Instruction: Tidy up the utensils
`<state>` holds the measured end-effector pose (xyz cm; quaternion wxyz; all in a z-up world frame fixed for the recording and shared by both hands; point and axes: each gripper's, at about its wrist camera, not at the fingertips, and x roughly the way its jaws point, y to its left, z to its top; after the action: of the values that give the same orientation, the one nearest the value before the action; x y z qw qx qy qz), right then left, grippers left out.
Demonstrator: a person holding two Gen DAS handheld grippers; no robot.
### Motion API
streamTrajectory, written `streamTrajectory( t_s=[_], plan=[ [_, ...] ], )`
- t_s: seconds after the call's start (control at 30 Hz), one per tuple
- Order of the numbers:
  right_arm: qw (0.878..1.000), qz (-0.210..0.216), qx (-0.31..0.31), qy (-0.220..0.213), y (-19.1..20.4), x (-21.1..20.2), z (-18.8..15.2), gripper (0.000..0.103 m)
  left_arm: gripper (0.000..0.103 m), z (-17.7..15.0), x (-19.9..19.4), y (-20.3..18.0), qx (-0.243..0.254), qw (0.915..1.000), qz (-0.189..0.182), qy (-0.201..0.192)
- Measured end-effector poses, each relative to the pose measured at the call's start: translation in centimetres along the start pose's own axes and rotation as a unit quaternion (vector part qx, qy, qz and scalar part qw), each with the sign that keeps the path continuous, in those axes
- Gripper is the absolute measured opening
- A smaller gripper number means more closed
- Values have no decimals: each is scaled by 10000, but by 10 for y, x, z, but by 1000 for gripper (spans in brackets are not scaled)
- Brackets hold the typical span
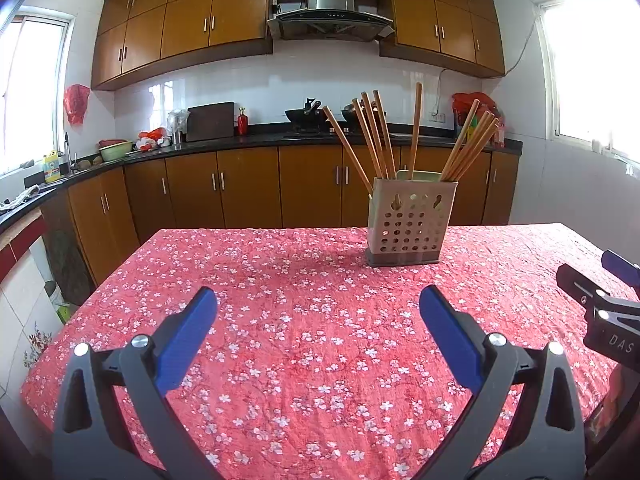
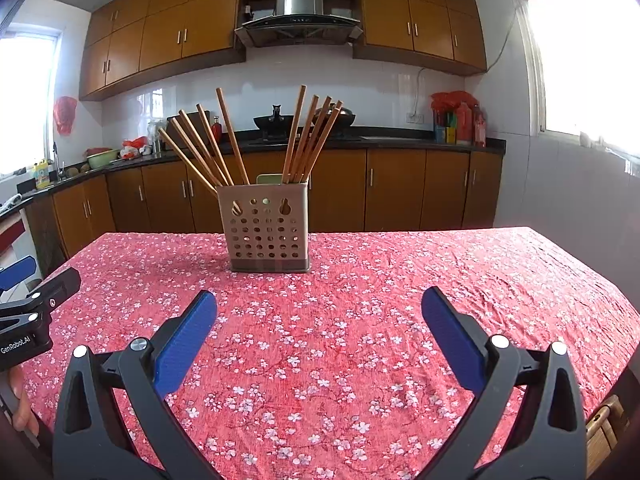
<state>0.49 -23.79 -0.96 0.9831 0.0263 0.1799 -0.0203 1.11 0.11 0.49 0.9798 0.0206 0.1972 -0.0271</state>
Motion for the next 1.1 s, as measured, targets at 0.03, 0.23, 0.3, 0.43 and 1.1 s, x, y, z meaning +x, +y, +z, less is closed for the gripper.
streamTrajectory(
  t_s=[0.03, 0.23, 0.3, 0.43, 1.1],
  plan=[
    [10000, -2, -4, -2, 0, 0, 0, 101, 99, 0, 0, 0, -2, 10000, -2, 4],
    [10000, -5, 14, 22, 1, 0, -1, 101, 99, 0, 2, -1, 26, 10000, -28, 27],
    [10000, -6, 14, 35, 1, 0, -2, 101, 99, 0, 3, -2, 24, 10000, -32, 37],
    [10000, -2, 15, 45, 1, 1, -1, 101, 99, 0, 3, -1, 19, 10000, -37, 38],
    [9999, -1, 56, 107, 0, 6, -2, 101, 99, -2, 7, -5, 16, 10000, -48, 83]
  ],
)
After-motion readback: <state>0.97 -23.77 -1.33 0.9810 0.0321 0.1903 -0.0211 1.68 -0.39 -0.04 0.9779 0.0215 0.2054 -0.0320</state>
